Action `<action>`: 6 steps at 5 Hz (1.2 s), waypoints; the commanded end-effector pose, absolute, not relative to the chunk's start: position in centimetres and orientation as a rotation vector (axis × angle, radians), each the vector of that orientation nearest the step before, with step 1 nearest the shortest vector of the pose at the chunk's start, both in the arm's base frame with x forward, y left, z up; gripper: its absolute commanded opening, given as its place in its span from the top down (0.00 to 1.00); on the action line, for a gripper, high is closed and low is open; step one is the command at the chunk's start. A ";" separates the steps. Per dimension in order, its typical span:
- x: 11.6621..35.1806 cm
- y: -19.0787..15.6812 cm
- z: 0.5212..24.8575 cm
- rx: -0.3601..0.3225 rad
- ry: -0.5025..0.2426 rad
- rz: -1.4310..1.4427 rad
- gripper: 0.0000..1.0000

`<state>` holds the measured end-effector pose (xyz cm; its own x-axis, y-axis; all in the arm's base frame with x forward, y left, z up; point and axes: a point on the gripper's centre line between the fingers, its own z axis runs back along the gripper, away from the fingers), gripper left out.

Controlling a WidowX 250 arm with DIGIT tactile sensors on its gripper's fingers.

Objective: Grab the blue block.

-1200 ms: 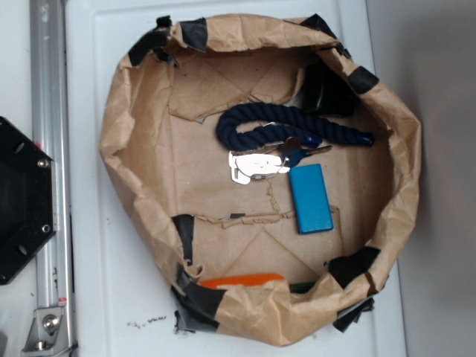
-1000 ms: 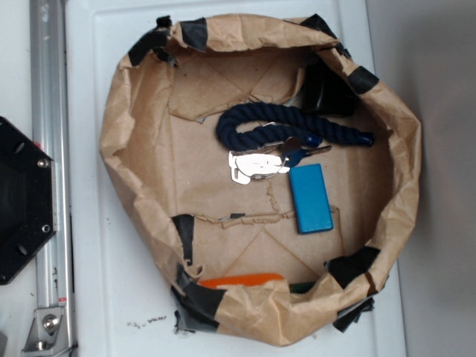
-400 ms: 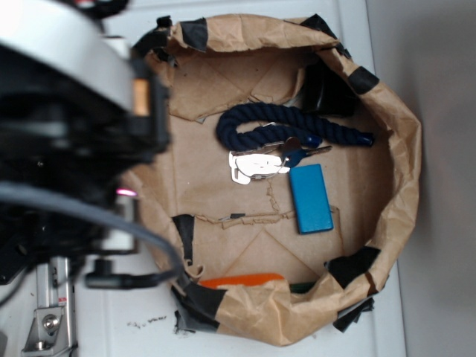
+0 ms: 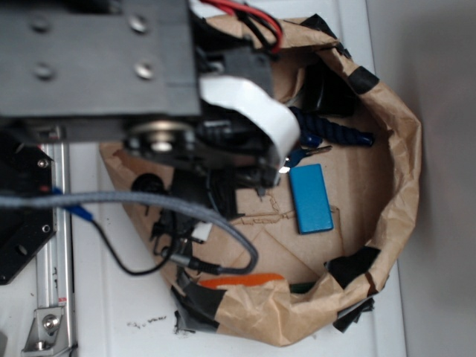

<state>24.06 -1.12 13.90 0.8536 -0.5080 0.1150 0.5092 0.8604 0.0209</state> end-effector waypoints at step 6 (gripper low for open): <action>30.0 -8.4 0.4 0.000 0.131 -1.142 0.00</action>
